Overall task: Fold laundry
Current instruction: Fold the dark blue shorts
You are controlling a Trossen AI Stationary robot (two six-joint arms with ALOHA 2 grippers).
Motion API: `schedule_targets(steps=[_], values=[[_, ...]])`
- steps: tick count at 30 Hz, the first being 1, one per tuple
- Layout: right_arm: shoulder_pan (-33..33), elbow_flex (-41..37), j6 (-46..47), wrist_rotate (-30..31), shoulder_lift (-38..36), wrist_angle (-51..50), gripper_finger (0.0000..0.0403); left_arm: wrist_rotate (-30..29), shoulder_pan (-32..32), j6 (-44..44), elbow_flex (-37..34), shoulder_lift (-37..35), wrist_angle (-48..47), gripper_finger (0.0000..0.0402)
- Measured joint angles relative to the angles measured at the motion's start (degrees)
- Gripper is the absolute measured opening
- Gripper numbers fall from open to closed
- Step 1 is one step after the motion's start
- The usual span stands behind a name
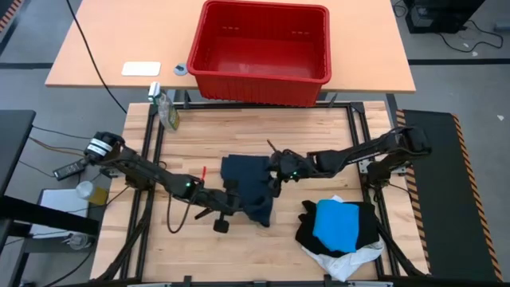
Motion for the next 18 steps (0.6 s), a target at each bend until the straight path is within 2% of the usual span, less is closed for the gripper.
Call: schedule_targets(steps=[3, 10, 13, 15, 18], values=[[-0.11, -0.74, -6.27, -0.19, 3.48, 2.92, 0.0258, 0.73, -0.79, -6.14, 0.00, -0.75, -1.37, 0.0014], [-1.61, -0.86, -15.98, -8.54, 14.77, 15.24, 0.0249, 0.86, -4.45, -18.37, 0.00, -0.28, -6.15, 0.0013], [-1.18, -0.86, -19.44, -12.11, 17.91, 16.51, 0.0246, 0.10, -5.58, -23.51, 0.00, -0.28, -9.60, 0.0013], [-0.32, -0.84, -22.28, -12.18, 18.81, 15.87, 0.0245, -0.87, -6.45, -26.67, 0.00, -0.28, -11.43, 0.0012], [1.39, -0.82, -27.69, -9.07, 20.32, 15.88, 0.0244, -1.83, -8.08, -30.10, 0.00, -0.28, -11.54, 0.0012]])
